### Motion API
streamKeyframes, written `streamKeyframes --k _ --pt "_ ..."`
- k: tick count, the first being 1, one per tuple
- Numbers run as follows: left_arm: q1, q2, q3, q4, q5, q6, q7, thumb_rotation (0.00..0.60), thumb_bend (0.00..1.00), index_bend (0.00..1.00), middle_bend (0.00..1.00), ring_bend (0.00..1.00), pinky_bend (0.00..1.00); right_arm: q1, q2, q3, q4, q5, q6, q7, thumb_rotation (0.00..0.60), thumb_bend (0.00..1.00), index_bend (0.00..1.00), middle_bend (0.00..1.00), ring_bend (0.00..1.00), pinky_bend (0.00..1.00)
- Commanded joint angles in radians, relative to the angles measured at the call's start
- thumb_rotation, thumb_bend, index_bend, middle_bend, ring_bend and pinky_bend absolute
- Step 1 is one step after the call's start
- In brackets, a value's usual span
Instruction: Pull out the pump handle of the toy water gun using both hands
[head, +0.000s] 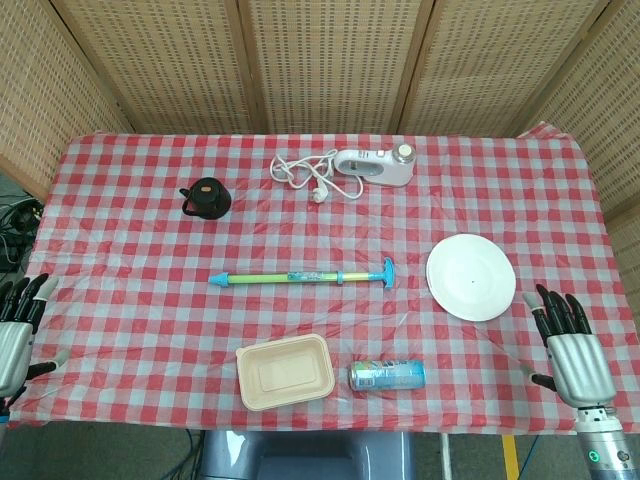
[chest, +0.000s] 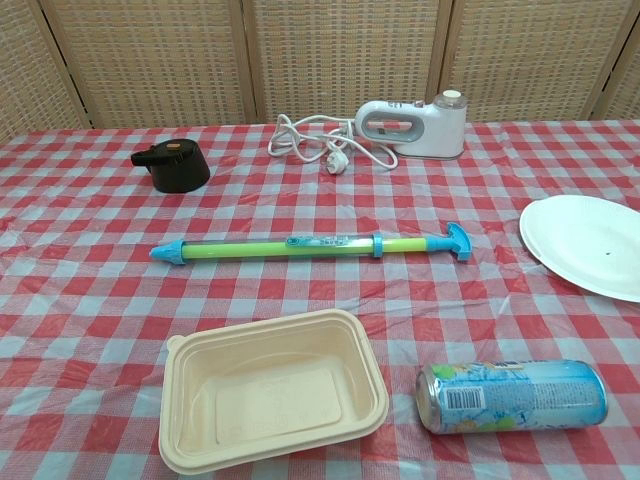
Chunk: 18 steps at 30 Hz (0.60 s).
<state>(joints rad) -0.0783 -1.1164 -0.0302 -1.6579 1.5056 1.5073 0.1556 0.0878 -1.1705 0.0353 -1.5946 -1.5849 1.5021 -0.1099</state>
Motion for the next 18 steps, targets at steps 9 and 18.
streamKeyframes --k 9,18 --pt "-0.002 -0.016 -0.016 0.009 -0.013 0.008 0.005 0.6 0.11 0.0 0.0 0.0 0.0 0.087 -0.056 0.062 -0.063 -0.037 -0.039 -0.131 0.6 0.11 0.13 0.22 0.18 0.02" --pt "-0.007 -0.042 -0.034 0.04 -0.031 0.011 0.004 0.6 0.12 0.0 0.0 0.0 0.0 0.248 -0.207 0.148 -0.1 0.094 -0.241 -0.384 0.6 0.14 0.29 0.67 0.62 0.23"
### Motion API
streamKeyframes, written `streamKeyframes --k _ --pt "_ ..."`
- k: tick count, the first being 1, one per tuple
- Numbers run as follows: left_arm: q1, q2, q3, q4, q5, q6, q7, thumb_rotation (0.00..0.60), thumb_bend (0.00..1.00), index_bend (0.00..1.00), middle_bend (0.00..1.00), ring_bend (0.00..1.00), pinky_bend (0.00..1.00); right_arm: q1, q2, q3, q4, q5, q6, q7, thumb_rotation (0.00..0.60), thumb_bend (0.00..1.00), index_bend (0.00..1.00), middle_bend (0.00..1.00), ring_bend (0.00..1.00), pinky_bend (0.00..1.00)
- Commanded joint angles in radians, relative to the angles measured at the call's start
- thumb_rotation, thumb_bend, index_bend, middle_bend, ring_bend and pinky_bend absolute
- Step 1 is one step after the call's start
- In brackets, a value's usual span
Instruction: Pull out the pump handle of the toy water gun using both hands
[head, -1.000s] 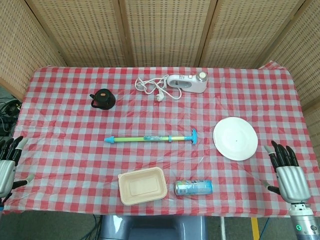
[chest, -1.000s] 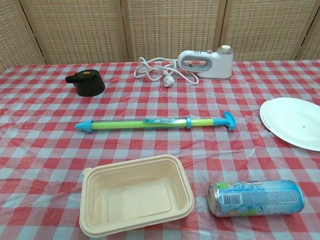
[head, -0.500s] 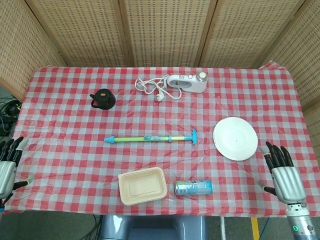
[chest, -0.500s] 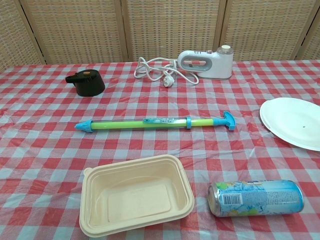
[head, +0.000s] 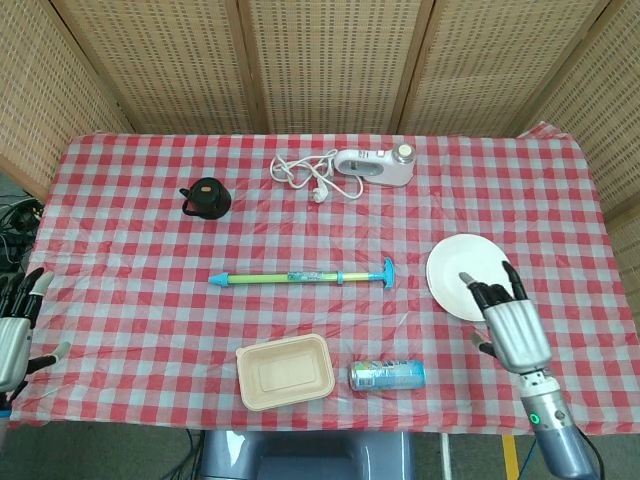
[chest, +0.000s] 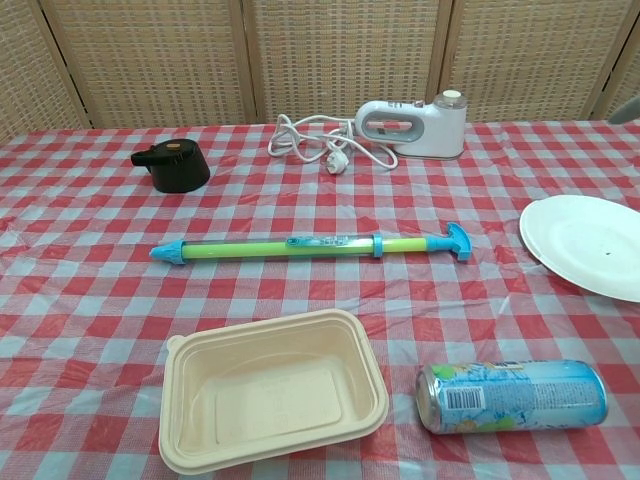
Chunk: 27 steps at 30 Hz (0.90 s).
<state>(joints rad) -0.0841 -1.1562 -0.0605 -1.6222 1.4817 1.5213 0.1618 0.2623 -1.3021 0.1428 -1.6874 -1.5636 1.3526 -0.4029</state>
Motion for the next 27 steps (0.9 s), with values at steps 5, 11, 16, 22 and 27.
streamKeyframes --k 5,11,16,22,27 --pt "-0.007 -0.005 -0.014 0.014 -0.028 -0.016 -0.01 0.6 0.12 0.0 0.0 0.0 0.0 0.153 -0.184 0.078 0.03 0.174 -0.17 -0.206 0.6 0.21 0.37 0.83 0.77 0.31" --pt "-0.019 -0.012 -0.022 0.029 -0.054 -0.045 -0.014 0.6 0.12 0.0 0.0 0.0 0.0 0.245 -0.299 0.114 0.094 0.267 -0.236 -0.307 0.6 0.35 0.41 0.92 0.86 0.38" --pt "-0.027 -0.015 -0.024 0.038 -0.065 -0.061 -0.016 0.6 0.12 0.0 0.0 0.0 0.0 0.31 -0.373 0.138 0.159 0.357 -0.284 -0.363 0.6 0.44 0.43 0.96 0.9 0.41" --pt "-0.036 -0.019 -0.026 0.051 -0.09 -0.093 -0.018 0.6 0.12 0.0 0.0 0.0 0.0 0.382 -0.445 0.167 0.259 0.456 -0.336 -0.412 0.6 0.5 0.43 0.98 0.92 0.42" --pt "-0.039 -0.019 -0.029 0.054 -0.101 -0.099 -0.022 0.6 0.12 0.0 0.0 0.0 0.0 0.427 -0.48 0.174 0.324 0.521 -0.354 -0.434 0.6 0.52 0.37 0.99 0.93 0.43"
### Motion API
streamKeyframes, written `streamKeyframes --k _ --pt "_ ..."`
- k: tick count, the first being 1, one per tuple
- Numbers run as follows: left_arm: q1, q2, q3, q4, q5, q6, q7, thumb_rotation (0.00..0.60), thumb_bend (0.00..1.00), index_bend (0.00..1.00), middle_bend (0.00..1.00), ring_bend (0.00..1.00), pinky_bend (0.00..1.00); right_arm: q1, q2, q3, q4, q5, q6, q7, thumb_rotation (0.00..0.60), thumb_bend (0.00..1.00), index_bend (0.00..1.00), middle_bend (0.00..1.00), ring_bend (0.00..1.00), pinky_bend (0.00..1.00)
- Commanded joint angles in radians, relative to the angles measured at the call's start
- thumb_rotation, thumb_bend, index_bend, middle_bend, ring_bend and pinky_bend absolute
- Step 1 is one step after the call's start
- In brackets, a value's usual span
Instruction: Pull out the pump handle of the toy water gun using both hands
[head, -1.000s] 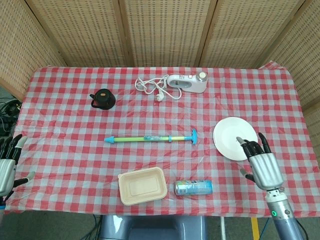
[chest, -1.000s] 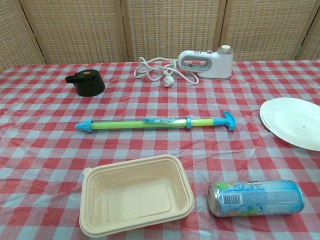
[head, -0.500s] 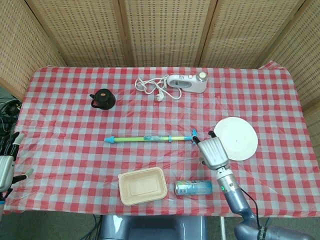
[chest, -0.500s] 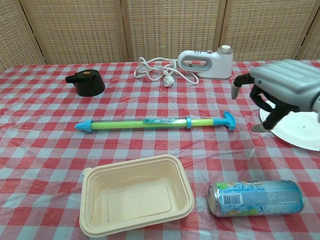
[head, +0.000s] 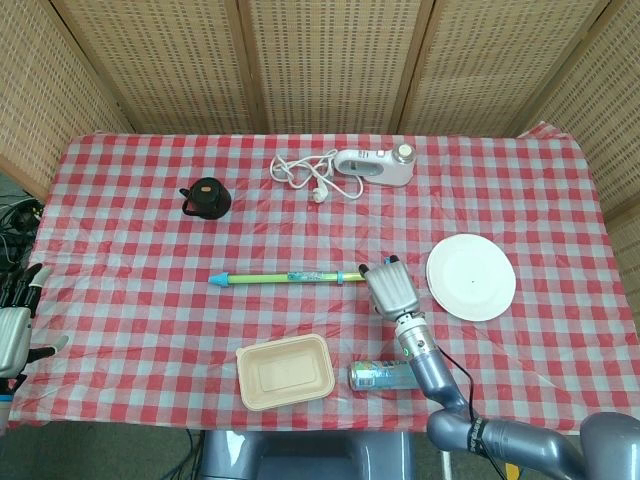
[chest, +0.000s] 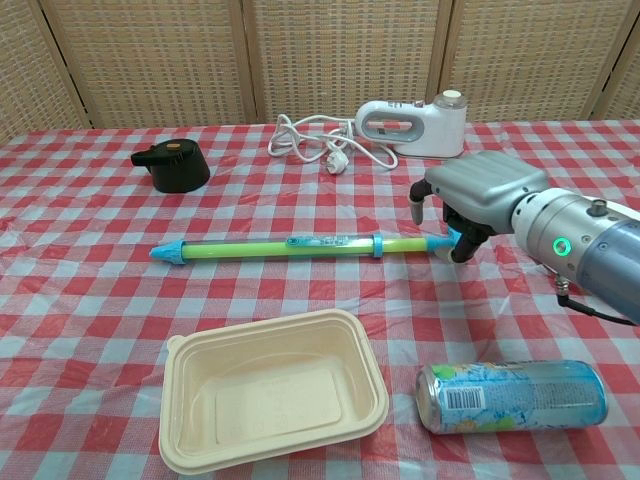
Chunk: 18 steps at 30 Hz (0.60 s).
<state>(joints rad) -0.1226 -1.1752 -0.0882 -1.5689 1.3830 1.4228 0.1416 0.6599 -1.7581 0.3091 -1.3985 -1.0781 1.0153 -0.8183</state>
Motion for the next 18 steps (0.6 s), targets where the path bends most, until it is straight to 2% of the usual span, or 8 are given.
streamKeyframes --k 1,10,18 --pt "-0.001 0.0 -0.001 0.001 -0.003 -0.002 -0.002 0.6 0.12 0.0 0.0 0.0 0.0 0.036 -0.027 0.008 0.043 0.046 -0.02 -0.021 0.6 0.52 0.37 1.0 0.93 0.44" --pt "-0.01 -0.003 0.002 0.01 -0.014 -0.024 -0.001 0.6 0.12 0.0 0.0 0.0 0.0 0.083 -0.044 0.008 0.108 0.114 -0.033 -0.017 0.6 0.52 0.36 1.0 0.94 0.44" --pt "-0.015 -0.005 0.004 0.012 -0.019 -0.033 0.005 0.6 0.12 0.0 0.0 0.0 0.0 0.11 -0.059 -0.006 0.168 0.149 -0.05 0.009 0.6 0.52 0.4 1.0 0.94 0.44"
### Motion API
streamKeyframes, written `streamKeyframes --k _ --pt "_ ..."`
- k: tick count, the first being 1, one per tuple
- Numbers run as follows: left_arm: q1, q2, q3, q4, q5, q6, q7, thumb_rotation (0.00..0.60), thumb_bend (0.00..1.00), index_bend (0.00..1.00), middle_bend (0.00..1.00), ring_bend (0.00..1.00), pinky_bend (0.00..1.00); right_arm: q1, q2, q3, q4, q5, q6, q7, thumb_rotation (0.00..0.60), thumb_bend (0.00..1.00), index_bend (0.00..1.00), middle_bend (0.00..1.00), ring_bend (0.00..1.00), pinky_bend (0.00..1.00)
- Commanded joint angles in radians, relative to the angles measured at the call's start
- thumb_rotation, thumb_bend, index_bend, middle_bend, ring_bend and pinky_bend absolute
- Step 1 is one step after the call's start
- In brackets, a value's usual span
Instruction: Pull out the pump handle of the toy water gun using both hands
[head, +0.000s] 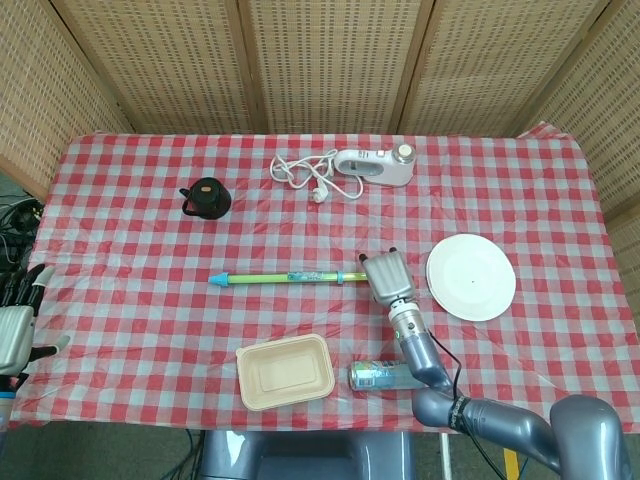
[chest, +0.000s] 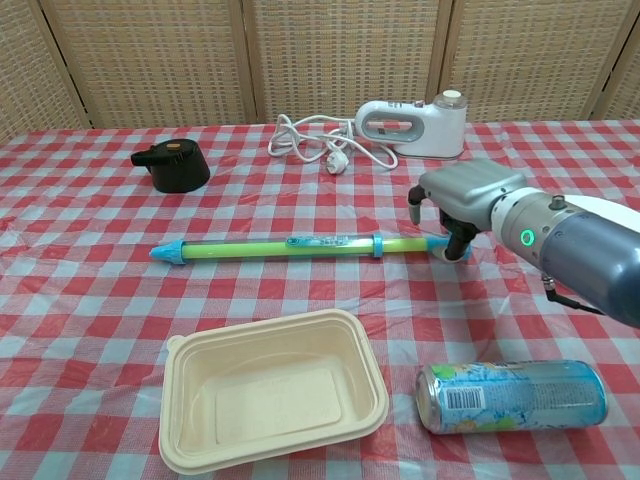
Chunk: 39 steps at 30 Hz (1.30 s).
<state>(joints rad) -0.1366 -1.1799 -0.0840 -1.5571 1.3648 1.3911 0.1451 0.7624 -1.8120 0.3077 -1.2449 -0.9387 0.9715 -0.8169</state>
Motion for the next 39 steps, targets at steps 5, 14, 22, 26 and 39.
streamKeyframes --k 5,14,22,26,39 --pt "-0.001 -0.001 -0.002 0.0 -0.003 0.003 0.001 0.6 0.12 0.0 0.0 0.0 0.0 0.018 -0.016 -0.015 0.054 0.024 -0.017 0.029 0.6 0.52 0.42 1.0 0.94 0.44" --pt "-0.003 -0.005 -0.001 0.007 -0.001 0.004 0.001 0.6 0.12 0.0 0.0 0.0 0.0 0.032 -0.034 -0.027 0.101 0.027 -0.025 0.066 0.6 0.52 0.46 1.0 0.94 0.44" --pt "-0.003 -0.005 -0.001 0.007 -0.001 0.008 0.0 0.6 0.12 0.0 0.0 0.0 0.0 0.039 -0.053 -0.044 0.151 0.019 -0.032 0.105 0.6 0.52 0.52 1.0 0.94 0.44" --pt "-0.003 -0.006 -0.001 0.007 -0.001 0.009 0.002 0.6 0.12 0.0 0.0 0.0 0.0 0.039 -0.059 -0.05 0.171 0.015 -0.035 0.122 0.6 0.52 0.59 1.0 0.94 0.44" --pt "-0.005 -0.006 -0.001 0.002 -0.006 0.007 0.004 0.6 0.12 0.0 0.0 0.0 0.0 0.035 -0.021 -0.045 0.097 -0.02 -0.01 0.174 0.6 0.53 0.8 1.0 0.95 0.44"
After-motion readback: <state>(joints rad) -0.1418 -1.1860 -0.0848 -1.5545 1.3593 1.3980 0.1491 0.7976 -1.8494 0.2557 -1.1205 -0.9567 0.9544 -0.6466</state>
